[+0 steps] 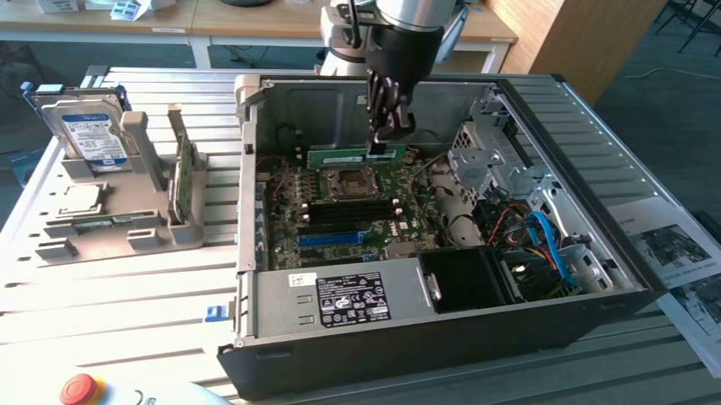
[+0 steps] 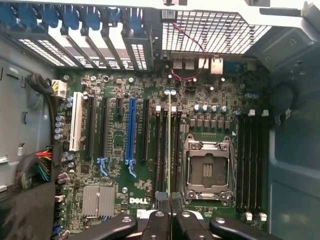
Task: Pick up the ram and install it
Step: 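Insert the ram into the slot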
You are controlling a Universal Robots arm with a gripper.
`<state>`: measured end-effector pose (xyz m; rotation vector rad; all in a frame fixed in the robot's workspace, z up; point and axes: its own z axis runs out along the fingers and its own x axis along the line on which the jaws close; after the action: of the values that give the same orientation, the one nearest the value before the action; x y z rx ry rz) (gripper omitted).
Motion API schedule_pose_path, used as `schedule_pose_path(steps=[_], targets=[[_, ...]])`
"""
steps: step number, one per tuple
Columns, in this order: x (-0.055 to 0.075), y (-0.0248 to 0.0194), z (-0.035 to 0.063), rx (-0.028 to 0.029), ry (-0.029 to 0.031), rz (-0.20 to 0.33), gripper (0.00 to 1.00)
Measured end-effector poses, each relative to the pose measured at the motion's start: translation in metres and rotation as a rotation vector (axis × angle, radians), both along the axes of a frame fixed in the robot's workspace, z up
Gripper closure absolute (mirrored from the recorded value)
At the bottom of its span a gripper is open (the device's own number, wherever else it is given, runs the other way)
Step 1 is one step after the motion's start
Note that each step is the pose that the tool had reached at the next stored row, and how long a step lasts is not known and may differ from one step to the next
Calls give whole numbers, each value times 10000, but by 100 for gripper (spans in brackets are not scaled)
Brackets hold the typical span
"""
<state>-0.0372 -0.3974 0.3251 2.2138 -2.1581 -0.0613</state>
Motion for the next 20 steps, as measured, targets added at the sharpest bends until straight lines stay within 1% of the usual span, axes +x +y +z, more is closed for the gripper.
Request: schedule_pose_path(steps=[20], targets=[[-3, -18, -254, -1, 0, 0, 88]])
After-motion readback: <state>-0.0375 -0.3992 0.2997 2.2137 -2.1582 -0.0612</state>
